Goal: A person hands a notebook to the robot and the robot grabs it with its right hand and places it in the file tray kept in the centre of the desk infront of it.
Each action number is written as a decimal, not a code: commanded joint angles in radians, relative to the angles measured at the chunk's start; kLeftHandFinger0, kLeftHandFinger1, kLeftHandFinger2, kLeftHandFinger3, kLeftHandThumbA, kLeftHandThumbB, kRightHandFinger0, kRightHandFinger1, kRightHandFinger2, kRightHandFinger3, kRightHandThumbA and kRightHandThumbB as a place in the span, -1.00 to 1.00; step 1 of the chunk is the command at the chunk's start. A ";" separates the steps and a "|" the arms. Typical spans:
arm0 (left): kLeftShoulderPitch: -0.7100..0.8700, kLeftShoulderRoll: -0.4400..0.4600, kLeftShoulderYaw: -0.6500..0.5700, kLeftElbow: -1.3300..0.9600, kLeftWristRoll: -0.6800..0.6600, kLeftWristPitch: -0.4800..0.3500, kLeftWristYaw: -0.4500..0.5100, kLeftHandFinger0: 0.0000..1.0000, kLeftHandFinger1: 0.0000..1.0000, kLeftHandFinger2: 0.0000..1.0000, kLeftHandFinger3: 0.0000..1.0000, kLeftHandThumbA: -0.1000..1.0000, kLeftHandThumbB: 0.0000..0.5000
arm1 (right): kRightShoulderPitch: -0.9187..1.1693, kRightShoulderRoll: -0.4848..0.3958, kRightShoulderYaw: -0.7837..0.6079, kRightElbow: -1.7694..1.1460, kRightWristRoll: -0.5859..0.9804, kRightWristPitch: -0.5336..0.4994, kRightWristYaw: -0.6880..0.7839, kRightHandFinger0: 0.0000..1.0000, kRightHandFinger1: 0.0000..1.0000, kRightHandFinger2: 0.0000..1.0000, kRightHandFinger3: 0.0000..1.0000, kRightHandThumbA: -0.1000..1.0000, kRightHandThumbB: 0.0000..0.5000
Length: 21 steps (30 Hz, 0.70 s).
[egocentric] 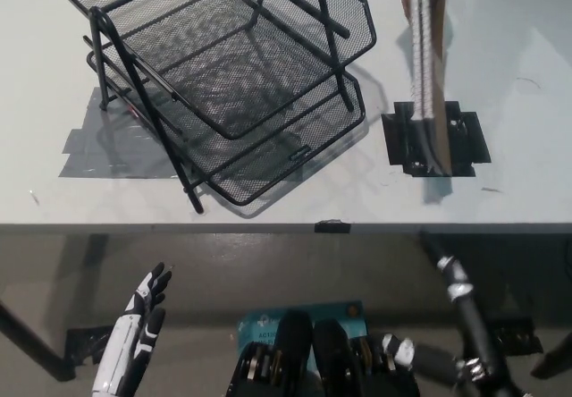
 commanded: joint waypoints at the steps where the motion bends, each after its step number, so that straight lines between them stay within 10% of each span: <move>1: -0.010 0.004 0.005 -0.012 0.010 -0.046 0.028 1.00 1.00 1.00 1.00 1.00 0.38 | -0.070 0.028 -0.058 -0.095 -0.075 -0.065 -0.083 1.00 1.00 1.00 1.00 1.00 0.21; 21: -0.028 0.009 0.013 -0.004 0.008 -0.057 0.020 1.00 1.00 1.00 1.00 1.00 0.31 | -0.325 0.090 -0.150 0.004 -0.191 0.017 -0.161 1.00 1.00 1.00 1.00 1.00 0.24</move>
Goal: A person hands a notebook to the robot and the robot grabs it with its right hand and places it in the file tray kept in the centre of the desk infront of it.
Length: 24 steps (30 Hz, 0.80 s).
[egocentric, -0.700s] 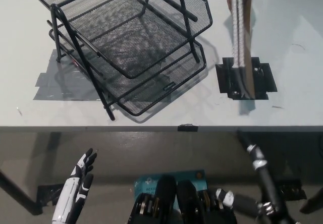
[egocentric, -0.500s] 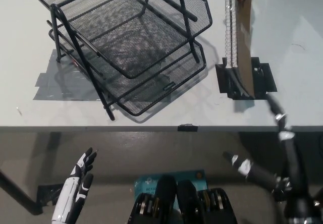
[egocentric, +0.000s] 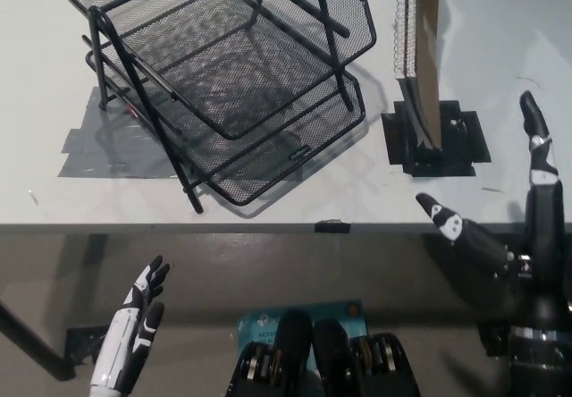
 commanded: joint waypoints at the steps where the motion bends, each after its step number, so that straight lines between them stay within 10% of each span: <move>1: -0.014 0.008 0.002 -0.004 0.001 -0.052 0.022 1.00 1.00 1.00 1.00 1.00 0.30 | -0.088 0.011 -0.012 0.037 -0.067 0.048 -0.031 1.00 1.00 1.00 1.00 1.00 0.25; 24: -0.030 0.012 0.001 -0.013 -0.006 -0.032 0.009 1.00 1.00 1.00 1.00 1.00 0.42 | -0.371 0.038 0.034 0.439 -0.186 -0.009 -0.242 1.00 1.00 1.00 1.00 1.00 0.25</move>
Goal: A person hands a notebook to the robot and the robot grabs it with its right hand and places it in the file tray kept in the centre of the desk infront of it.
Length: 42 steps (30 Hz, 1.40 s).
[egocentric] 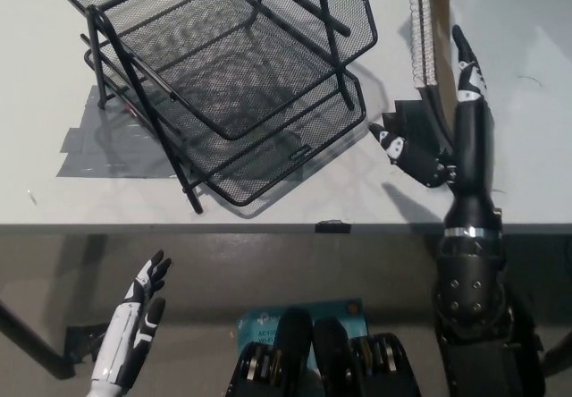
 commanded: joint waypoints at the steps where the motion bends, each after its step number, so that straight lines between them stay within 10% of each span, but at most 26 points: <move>1: -0.015 0.011 0.001 -0.018 -0.008 -0.026 0.010 1.00 1.00 1.00 1.00 1.00 0.41 | -0.084 0.010 0.015 0.056 -0.047 -0.050 -0.100 1.00 1.00 1.00 1.00 1.00 0.23; 21: -0.035 0.017 0.007 -0.019 -0.021 -0.015 0.006 1.00 1.00 1.00 1.00 1.00 0.43 | -0.265 -0.084 -0.004 0.347 -0.081 -0.046 -0.297 1.00 1.00 1.00 1.00 1.00 0.20; 24: -0.035 0.018 0.006 -0.023 -0.019 -0.006 0.003 1.00 1.00 1.00 1.00 1.00 0.47 | -0.284 -0.095 -0.015 0.394 -0.076 -0.104 -0.386 1.00 1.00 1.00 1.00 0.92 -0.39; 26: -0.035 0.018 0.006 -0.023 -0.019 -0.005 0.003 1.00 1.00 1.00 1.00 1.00 0.47 | -0.291 -0.098 -0.019 0.409 -0.062 -0.145 -0.411 1.00 1.00 1.00 1.00 0.83 -0.35; 27: -0.035 0.018 0.006 -0.022 -0.017 -0.008 0.005 1.00 1.00 1.00 1.00 1.00 0.46 | -0.292 -0.102 -0.018 0.413 -0.061 -0.153 -0.417 0.11 0.21 0.43 0.91 0.78 -0.56; 28: -0.040 0.022 0.007 -0.015 -0.017 -0.020 0.006 1.00 1.00 1.00 1.00 1.00 0.42 | -0.296 -0.109 -0.017 0.412 -0.064 -0.151 -0.419 -0.67 -0.55 -0.34 0.11 0.76 -0.74; 29: -0.043 0.022 0.007 -0.014 -0.019 -0.017 0.005 1.00 1.00 1.00 1.00 1.00 0.44 | -0.299 -0.110 -0.015 0.410 -0.067 -0.150 -0.424 -0.99 -0.98 -0.97 -0.88 0.67 -0.98; 42: -0.052 0.026 0.005 -0.023 -0.005 0.006 0.003 1.00 1.00 1.00 1.00 1.00 0.44 | -0.303 -0.103 -0.019 0.400 -0.039 -0.169 -0.468 -1.00 -1.00 -0.96 -0.98 0.90 -0.99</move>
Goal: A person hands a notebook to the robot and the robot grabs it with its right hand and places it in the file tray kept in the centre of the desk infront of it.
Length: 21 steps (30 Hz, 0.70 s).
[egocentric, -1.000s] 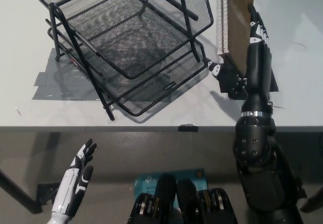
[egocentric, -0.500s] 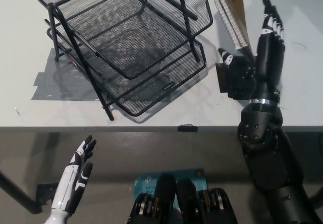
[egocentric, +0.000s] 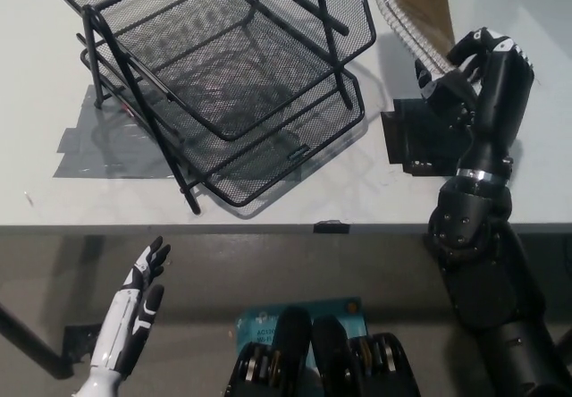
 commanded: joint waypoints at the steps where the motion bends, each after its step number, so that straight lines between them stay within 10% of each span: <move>1: -0.018 0.018 0.001 -0.021 0.000 -0.005 0.005 1.00 1.00 1.00 1.00 1.00 0.38 | -0.080 -0.003 -0.010 -0.027 0.018 -0.063 -0.060 -1.00 -1.00 -0.99 -0.99 0.90 -1.00; 21: -0.042 0.017 0.001 -0.009 -0.014 -0.004 0.002 1.00 1.00 1.00 1.00 1.00 0.46 | -0.072 -0.043 -0.096 -0.331 -0.004 -0.001 -0.083 -1.00 -1.00 -1.00 -1.00 0.86 -1.00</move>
